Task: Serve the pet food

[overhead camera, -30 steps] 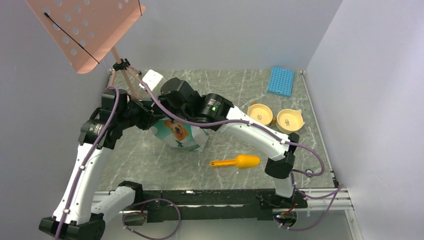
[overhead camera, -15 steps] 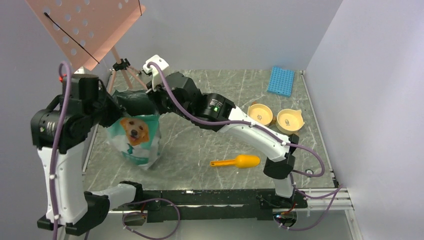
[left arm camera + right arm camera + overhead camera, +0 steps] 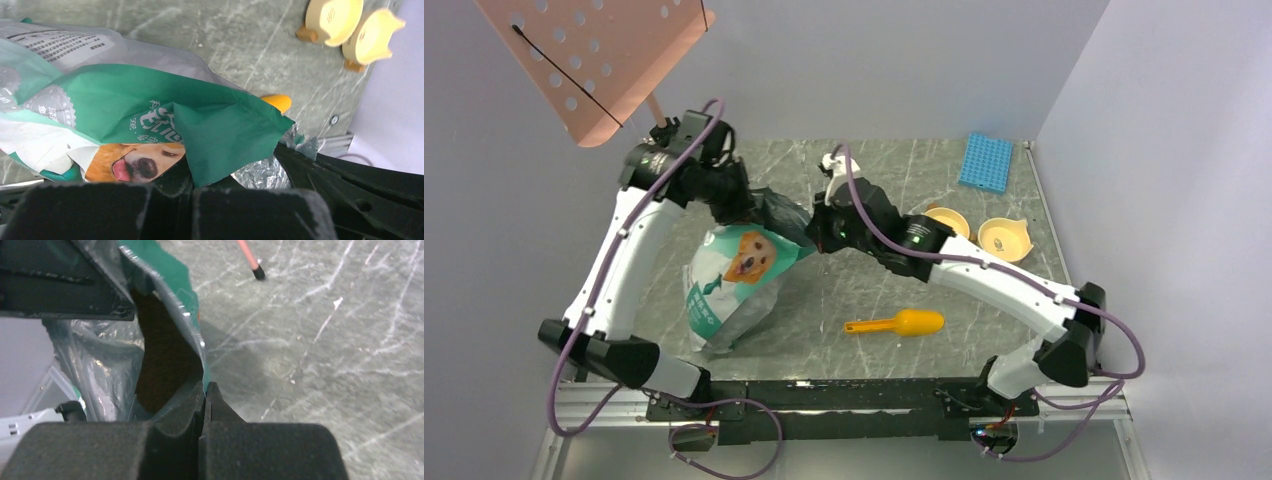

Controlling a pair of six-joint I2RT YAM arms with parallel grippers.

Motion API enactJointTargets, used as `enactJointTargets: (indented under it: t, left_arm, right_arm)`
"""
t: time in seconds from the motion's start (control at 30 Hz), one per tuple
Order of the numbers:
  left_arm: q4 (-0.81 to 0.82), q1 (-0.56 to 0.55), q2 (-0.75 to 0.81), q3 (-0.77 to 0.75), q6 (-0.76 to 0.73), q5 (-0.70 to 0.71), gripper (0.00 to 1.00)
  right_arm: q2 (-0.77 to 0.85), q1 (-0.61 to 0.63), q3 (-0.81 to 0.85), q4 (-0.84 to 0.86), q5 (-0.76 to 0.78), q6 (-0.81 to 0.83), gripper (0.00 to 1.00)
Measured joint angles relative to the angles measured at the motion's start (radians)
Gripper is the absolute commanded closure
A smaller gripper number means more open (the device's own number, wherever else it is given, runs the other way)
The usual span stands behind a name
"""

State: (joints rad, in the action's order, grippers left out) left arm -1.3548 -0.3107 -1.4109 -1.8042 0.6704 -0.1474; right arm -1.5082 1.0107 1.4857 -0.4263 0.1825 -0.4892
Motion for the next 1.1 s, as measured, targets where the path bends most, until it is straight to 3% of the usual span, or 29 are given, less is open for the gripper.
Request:
enactJointTargets:
  t: [0.1, 0.17, 0.27, 0.47, 0.5, 0.57, 0.6, 0.63, 0.87, 0.97, 1.1]
  left_arm:
    - [-0.005, -0.073, -0.056, -0.045, -0.012, -0.013, 1.00]
    - [-0.032, -0.103, -0.086, -0.092, -0.026, -0.009, 1.00]
    - [-0.077, -0.127, -0.111, -0.146, -0.042, -0.001, 1.00]
    - [-0.174, -0.140, -0.122, -0.221, -0.073, 0.005, 1.00]
    - [-0.183, -0.142, -0.122, -0.227, -0.077, 0.005, 1.00]
    - [-0.193, -0.144, -0.122, -0.233, -0.084, 0.005, 1.00]
    - [-0.196, -0.145, -0.122, -0.236, -0.086, 0.005, 1.00]
    - [-0.197, -0.144, -0.122, -0.239, -0.089, 0.006, 1.00]
    - [-0.197, -0.148, -0.093, -0.259, -0.102, 0.037, 0.75]
    - [-0.157, -0.177, -0.019, -0.210, -0.072, 0.081, 0.64]
    - [-0.105, -0.229, 0.110, -0.114, -0.034, 0.171, 0.58]
  right_arm:
    - [0.068, -0.002, -0.061, -0.019, -0.002, 0.008, 0.97]
    - [0.084, -0.002, -0.064, -0.029, -0.014, 0.021, 0.81]
    - [0.079, -0.006, -0.037, -0.061, -0.028, 0.043, 0.65]
    - [-0.033, -0.028, 0.122, -0.168, -0.037, 0.060, 0.53]
    - [-0.053, -0.032, 0.146, -0.183, -0.038, 0.064, 0.58]
    - [-0.090, -0.035, 0.195, -0.217, -0.049, 0.074, 0.93]
    - [-0.108, -0.037, 0.222, -0.234, -0.061, 0.080, 1.00]
    - [-0.126, -0.037, 0.249, -0.246, -0.075, 0.081, 1.00]
    - [-0.176, -0.018, 0.344, -0.294, -0.134, 0.069, 1.00]
    - [-0.188, 0.003, 0.370, -0.295, -0.138, 0.058, 1.00]
    - [-0.194, 0.021, 0.394, -0.296, -0.142, 0.036, 1.00]
